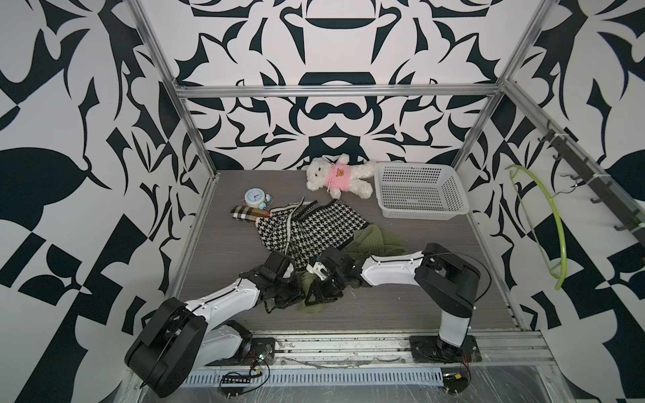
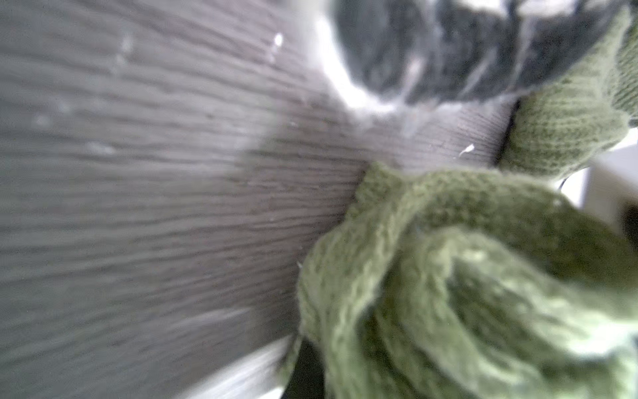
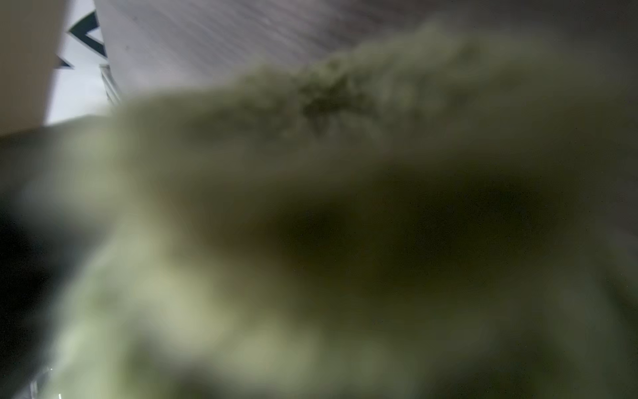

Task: Roll up the scarf and place it into the basket
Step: Pick up the scarf at the center of the board, then place the scarf in the basket.

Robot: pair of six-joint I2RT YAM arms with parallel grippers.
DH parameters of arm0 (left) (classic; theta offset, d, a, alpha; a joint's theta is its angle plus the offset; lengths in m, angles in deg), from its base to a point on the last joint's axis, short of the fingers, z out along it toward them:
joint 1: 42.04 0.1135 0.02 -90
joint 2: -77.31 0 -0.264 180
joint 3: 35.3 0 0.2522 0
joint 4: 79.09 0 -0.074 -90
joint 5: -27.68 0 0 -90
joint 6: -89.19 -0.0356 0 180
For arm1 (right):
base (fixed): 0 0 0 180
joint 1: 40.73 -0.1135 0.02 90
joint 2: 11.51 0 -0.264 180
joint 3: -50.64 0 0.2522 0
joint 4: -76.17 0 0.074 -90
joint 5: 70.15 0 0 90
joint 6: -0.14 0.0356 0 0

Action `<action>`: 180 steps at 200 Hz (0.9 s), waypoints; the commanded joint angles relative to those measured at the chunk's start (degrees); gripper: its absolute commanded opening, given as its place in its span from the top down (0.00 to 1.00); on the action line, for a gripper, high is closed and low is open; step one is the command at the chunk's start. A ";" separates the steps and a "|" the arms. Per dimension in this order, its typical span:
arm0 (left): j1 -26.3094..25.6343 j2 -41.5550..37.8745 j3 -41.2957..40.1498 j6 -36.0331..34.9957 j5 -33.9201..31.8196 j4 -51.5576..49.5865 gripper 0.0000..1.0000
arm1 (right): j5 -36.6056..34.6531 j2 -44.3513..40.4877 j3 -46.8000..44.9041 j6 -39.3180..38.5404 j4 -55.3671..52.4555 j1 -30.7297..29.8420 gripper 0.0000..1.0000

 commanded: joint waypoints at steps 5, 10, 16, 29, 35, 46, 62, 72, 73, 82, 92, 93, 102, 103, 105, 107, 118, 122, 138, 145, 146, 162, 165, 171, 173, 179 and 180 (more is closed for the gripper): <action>-0.12 1.24 0.90 -1.26 -0.87 -2.47 1.00 | -1.11 0.47 1.84 -0.16 1.77 -1.05 1.00; -0.13 1.11 1.40 -1.64 -1.03 -3.18 1.00 | -1.25 0.08 1.95 -0.77 1.14 -0.89 1.00; 0.01 0.80 2.25 -2.38 -1.27 -4.55 0.99 | -1.66 -0.49 2.36 -1.86 -0.48 -0.62 1.00; 2.02 -1.51 4.97 -4.96 -1.27 -9.19 0.58 | -2.65 -2.47 3.41 -4.59 -5.09 0.71 1.00; 3.46 -3.73 6.38 -5.97 -1.30 -11.34 0.25 | -3.08 -3.94 3.89 -6.08 -7.41 1.67 1.00; 6.26 -8.96 9.14 -7.27 -1.93 -15.34 0.01 | -3.76 -7.00 5.02 -8.80 -11.74 4.21 1.00; 9.90 -14.85 13.88 -10.03 -3.60 -20.94 0.01 | -5.02 -11.51 8.65 -13.89 -19.08 8.89 1.00; 11.74 -15.75 16.61 -12.08 -3.70 -23.73 0.01 | -5.10 -14.00 11.41 -17.02 -22.61 12.61 1.00; 11.92 -15.71 16.83 -12.27 -3.70 -24.29 0.01 | -5.10 -14.19 11.67 -17.29 -22.87 13.10 1.00; 12.80 -14.99 18.39 -13.65 -2.92 -25.71 0.01 | -5.09 -15.86 14.09 -19.86 -25.33 17.05 1.00; 12.98 -13.72 18.84 -14.20 -2.35 -25.93 0.01 | -5.89 -16.60 17.37 -23.60 -28.55 22.01 1.00; 12.98 -13.55 18.87 -14.20 -2.29 -25.83 0.01 | -6.02 -16.63 17.69 -23.88 -28.79 22.63 1.00; 12.98 -12.27 18.37 -14.23 -1.21 -24.75 0.01 | -8.01 -16.03 21.04 -26.72 -31.40 27.54 1.00; 13.02 -12.17 18.28 -14.17 -1.06 -24.59 0.01 | -8.14 -15.91 21.41 -27.15 -31.71 28.12 1.00; 12.98 -11.93 18.15 -14.07 -0.81 -24.20 0.01 | -8.41 -15.64 22.28 -27.79 -32.16 29.11 1.00; 12.98 -11.72 17.94 -13.93 -0.60 -23.82 0.01 | -8.54 -15.20 22.94 -28.32 -32.55 30.41 1.00; 12.99 -10.63 17.11 -12.66 0.60 -22.13 0.01 | -9.60 -12.68 26.65 -29.46 -33.34 36.52 1.00; 12.96 -10.43 16.83 -12.41 0.98 -21.69 0.01 | -9.91 -11.56 27.99 -29.92 -33.41 38.48 1.00; 12.97 -10.41 16.00 -11.72 1.48 -20.39 0.01 | -12.33 -5.84 33.98 -31.58 -34.28 44.05 1.00; 12.97 -10.90 15.62 -11.46 1.27 -20.04 0.01 | -12.12 -2.91 37.09 -32.17 -35.30 45.80 1.00; 13.02 -11.00 15.54 -11.38 1.28 -19.99 0.01 | -12.04 -2.36 37.52 -32.21 -35.33 45.99 1.00; 12.97 -12.87 14.06 -9.88 0.46 -18.80 0.01 | -10.58 4.51 44.31 -31.82 -36.02 49.32 1.00; 12.97 -13.21 13.74 -9.63 0.33 -18.58 0.01 | -10.51 5.56 45.17 -31.53 -35.57 49.85 1.00; 12.99 -13.81 13.29 -9.16 0.13 -18.22 0.01 | -11.26 7.52 46.75 -30.68 -34.43 50.51 1.00; 12.98 -13.97 13.16 -9.05 0.08 -18.13 0.01 | -11.29 8.10 47.51 -30.38 -34.33 50.72 1.00; 12.97 -14.29 12.88 -8.83 -0.06 -18.05 0.01 | -11.22 10.01 49.30 -29.91 -33.64 51.35 1.00; 12.97 -14.36 12.85 -8.84 -0.09 -18.07 0.01 | -11.23 10.25 49.60 -29.85 -33.48 51.46 1.00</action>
